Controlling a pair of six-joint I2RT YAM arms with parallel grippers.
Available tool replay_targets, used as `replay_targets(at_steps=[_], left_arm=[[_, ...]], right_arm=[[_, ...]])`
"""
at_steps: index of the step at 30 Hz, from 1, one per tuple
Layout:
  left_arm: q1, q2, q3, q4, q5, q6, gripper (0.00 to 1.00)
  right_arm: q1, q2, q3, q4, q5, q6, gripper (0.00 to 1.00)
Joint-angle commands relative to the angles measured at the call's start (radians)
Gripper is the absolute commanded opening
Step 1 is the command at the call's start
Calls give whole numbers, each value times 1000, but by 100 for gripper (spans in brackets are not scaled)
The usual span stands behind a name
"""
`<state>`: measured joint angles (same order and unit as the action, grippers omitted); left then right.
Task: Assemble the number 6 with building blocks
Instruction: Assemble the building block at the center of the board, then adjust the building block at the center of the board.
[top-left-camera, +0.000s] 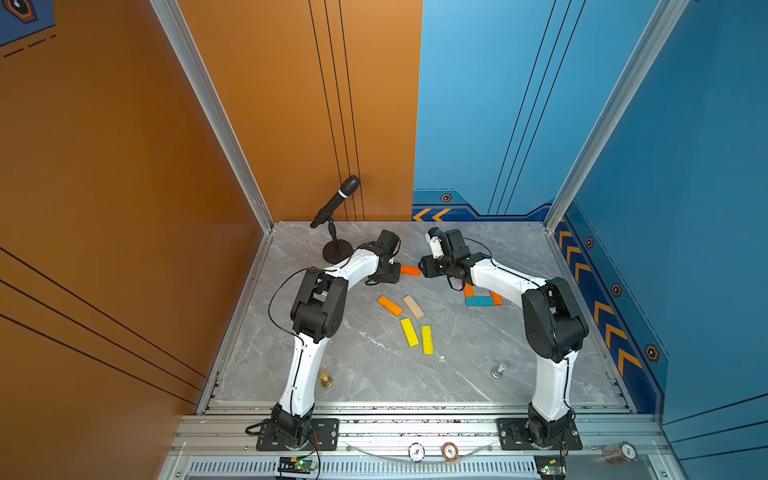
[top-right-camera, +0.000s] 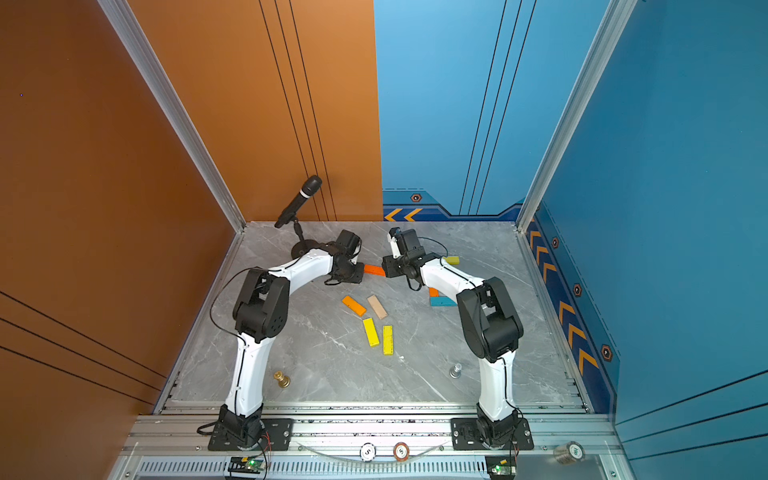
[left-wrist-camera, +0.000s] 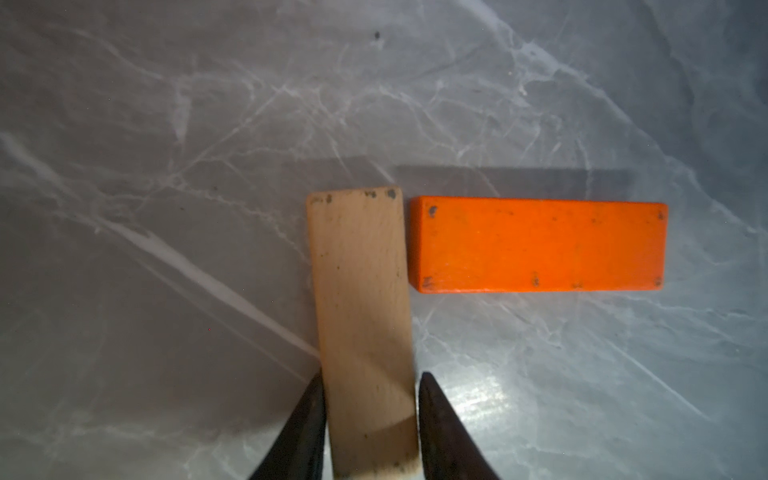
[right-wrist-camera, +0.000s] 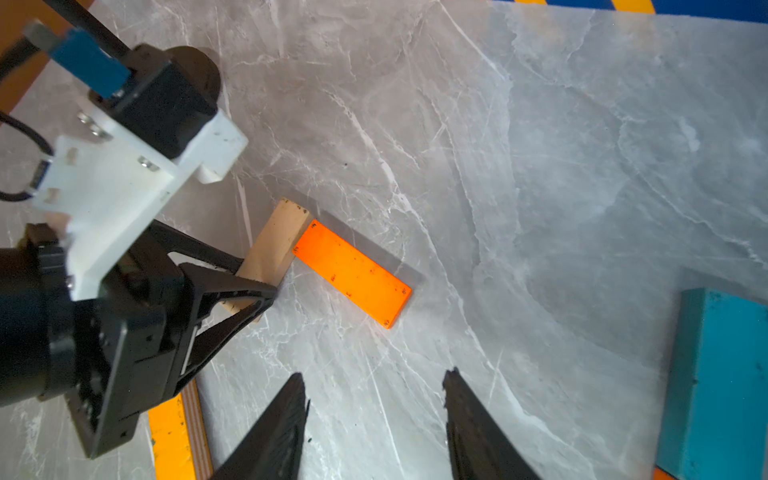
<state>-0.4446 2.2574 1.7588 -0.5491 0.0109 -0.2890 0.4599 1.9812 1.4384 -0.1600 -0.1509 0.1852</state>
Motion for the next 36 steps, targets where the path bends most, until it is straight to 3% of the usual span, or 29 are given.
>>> replay_targets(at_steps=[1,27,29,32,36], left_arm=[[-11,22,15,-19,23,-1,38],[-42,-53,-60,-20,24,-4,42],[-43,-68,-68,-17,27,-8,46],[-43,-106,-82,-13,28,-20,64],[-34,-167,-103,2,27,-36,79]], right_arm=[[-3,22,-7,-31,32,8,54],[-25,85,51,-77,29,11,55],[-26,87,57,-79,30,8,55],[-26,85,64,-86,33,5,55],[-27,86,70,-90,33,0,55]])
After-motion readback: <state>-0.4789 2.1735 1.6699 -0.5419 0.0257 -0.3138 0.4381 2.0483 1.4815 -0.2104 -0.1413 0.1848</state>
